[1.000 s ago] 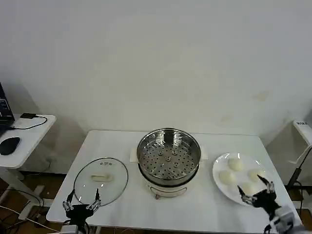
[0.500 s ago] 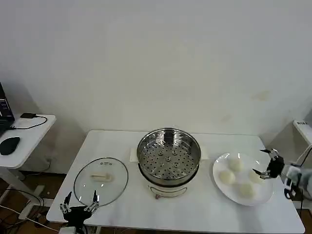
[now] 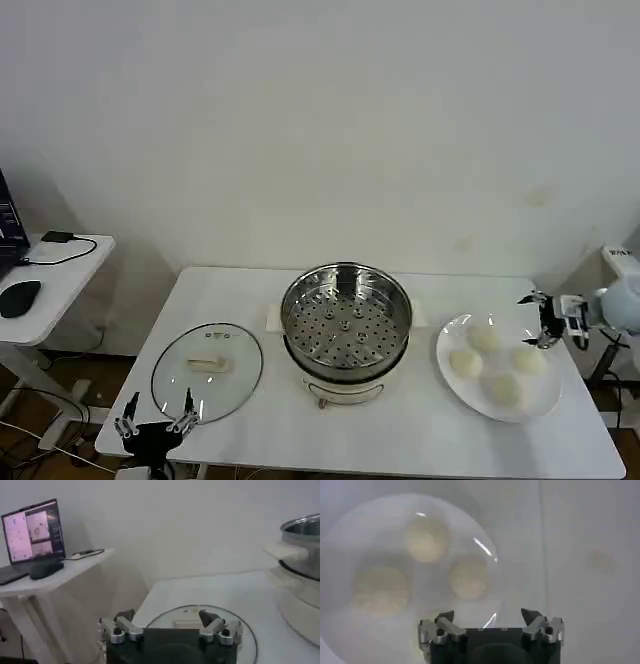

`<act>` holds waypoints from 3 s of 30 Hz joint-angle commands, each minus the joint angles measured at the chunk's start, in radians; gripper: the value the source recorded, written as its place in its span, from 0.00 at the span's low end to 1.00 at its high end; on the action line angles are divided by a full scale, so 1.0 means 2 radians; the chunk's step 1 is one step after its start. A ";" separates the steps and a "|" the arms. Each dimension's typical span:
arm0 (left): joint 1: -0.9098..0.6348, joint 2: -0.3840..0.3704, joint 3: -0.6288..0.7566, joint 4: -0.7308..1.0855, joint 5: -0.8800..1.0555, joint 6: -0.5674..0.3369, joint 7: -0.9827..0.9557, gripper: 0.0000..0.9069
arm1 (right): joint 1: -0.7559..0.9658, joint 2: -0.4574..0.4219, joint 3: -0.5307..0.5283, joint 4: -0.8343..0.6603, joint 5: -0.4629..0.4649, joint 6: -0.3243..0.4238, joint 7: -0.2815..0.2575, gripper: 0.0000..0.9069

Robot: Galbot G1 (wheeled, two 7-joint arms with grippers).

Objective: Take steamed baozi put them in steamer then cover it.

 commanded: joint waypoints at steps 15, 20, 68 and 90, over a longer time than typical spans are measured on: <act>0.014 -0.012 -0.006 -0.012 0.006 -0.001 0.002 1.00 | 0.099 0.098 -0.129 -0.121 -0.017 0.008 -0.015 1.00; 0.017 -0.014 -0.005 -0.015 0.009 -0.002 0.001 1.00 | 0.097 0.098 -0.133 -0.124 -0.023 0.007 -0.014 1.00; 0.019 -0.007 0.001 -0.032 -0.002 -0.002 -0.001 1.00 | 0.426 0.049 -0.385 0.106 0.165 -0.034 -0.029 0.57; 0.031 -0.010 -0.010 -0.049 0.001 -0.001 -0.002 1.00 | 0.440 0.238 -0.521 0.109 0.179 0.082 0.022 0.57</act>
